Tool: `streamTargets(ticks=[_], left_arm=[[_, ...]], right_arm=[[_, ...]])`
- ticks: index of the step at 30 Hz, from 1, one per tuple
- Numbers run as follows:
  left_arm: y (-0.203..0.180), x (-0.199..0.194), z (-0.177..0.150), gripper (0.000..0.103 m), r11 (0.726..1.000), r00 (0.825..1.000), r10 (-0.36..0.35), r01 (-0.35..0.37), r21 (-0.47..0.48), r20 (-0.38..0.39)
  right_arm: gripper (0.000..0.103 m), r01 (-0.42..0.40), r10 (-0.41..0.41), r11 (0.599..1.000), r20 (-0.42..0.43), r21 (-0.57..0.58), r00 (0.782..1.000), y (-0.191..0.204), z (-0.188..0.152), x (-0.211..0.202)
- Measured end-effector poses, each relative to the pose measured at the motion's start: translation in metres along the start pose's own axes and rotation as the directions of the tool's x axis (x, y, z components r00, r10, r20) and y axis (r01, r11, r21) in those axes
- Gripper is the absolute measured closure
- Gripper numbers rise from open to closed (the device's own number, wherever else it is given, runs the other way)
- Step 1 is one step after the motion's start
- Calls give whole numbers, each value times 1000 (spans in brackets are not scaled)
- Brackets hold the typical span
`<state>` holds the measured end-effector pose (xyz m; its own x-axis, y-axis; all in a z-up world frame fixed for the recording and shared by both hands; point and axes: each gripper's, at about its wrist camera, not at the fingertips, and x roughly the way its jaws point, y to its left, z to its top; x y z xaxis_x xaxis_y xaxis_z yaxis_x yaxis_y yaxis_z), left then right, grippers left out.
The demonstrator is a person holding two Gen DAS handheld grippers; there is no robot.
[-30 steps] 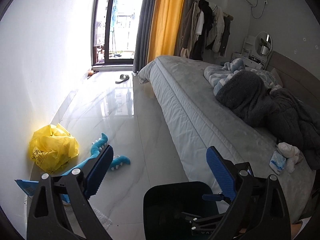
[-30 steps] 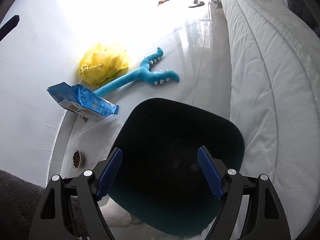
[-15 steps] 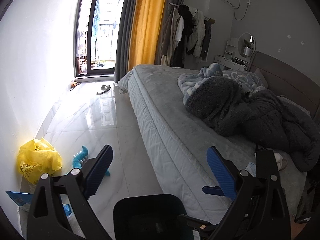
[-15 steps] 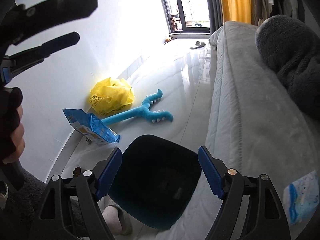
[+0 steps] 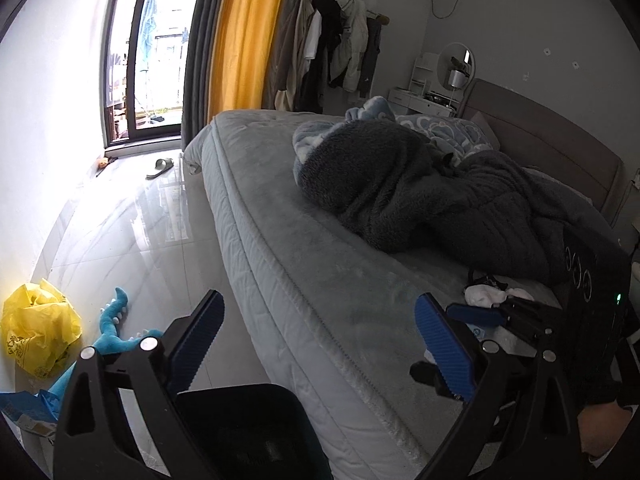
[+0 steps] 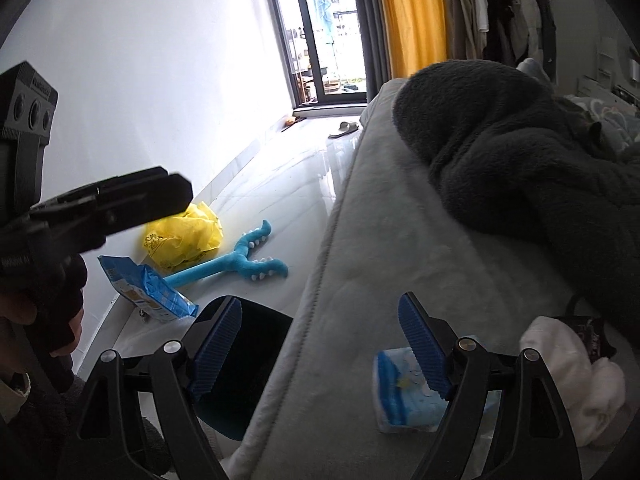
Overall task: Collect trash
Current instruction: 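Move both tools back toward the tissue packet and socks on the bed, then grasp the blue cartoon tissue packet with the left tool while the right grasps a white sock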
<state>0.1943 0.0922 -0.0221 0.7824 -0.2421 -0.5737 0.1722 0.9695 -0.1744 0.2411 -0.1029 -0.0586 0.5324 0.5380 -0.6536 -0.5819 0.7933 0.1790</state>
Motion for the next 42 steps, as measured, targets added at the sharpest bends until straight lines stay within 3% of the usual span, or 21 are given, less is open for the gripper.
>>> streamTargets(ticks=[13,17,25,37,40,42], left_arm=[[-60,52,-24,5,986,987,-123,134,104,-98],[-74,65,-30,5,974,975,-183,197,112,-127],[-102,91,-42,5,953,953,-235,265,145,-192],[-128,123,-63,6,946,942,-184,247,208,-282],[-129,125,-64,11,947,941,-199,256,193,-275],[-132,127,-63,26,947,943,-192,251,201,-273]], right_arm=[[20,107,-114,987,53,118,992,-88,-11,-47],[20,123,-134,979,55,162,989,-112,-18,-58],[20,137,-144,972,26,191,989,-143,-32,-68],[20,172,-173,961,-13,216,985,-172,-51,-82],[20,185,-184,960,-25,208,983,-175,-54,-84],[24,200,-198,961,-30,190,980,-175,-55,-85]])
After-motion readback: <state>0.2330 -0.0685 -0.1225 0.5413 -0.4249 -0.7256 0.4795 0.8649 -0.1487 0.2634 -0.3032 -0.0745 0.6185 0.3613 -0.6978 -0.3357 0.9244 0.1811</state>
